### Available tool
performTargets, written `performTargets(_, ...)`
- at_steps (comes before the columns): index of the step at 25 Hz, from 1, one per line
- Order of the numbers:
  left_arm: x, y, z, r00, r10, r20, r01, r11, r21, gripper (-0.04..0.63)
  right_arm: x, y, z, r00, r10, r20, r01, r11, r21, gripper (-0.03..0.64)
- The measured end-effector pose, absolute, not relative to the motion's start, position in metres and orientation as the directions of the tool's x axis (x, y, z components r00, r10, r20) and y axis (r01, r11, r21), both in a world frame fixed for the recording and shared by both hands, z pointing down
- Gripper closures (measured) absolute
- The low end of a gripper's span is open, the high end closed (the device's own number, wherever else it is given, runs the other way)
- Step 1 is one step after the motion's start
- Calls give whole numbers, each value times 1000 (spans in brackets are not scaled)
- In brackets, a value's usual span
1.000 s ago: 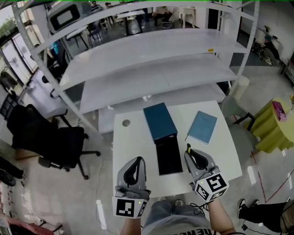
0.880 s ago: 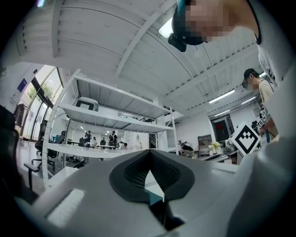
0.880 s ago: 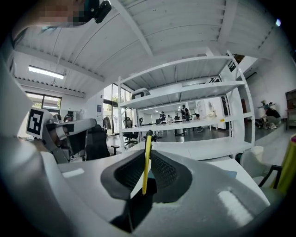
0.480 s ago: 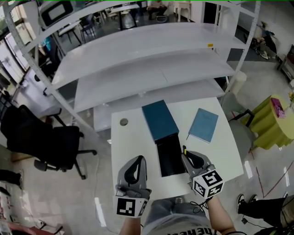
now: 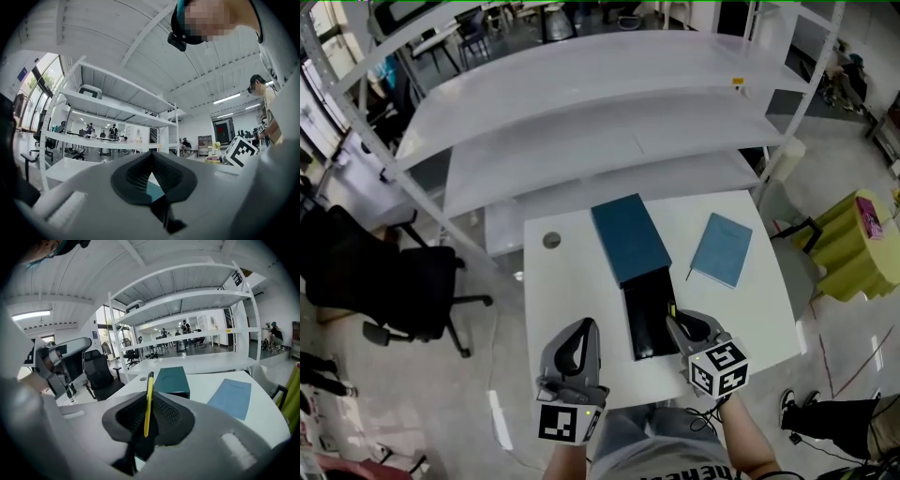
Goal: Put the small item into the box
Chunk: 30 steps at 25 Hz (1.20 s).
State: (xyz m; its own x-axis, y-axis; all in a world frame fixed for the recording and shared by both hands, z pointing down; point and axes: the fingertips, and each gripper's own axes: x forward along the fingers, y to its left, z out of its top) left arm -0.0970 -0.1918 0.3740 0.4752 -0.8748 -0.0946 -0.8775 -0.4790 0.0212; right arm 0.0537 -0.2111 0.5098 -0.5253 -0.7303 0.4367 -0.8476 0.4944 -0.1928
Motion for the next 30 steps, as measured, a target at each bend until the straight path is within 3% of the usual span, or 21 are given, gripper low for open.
performTargets(30, -118, -212, 400, 458, -888, -39, -886, -460, 62, 581, 36, -232, 625, -444, -472, 762, -862, 456, -221, 572)
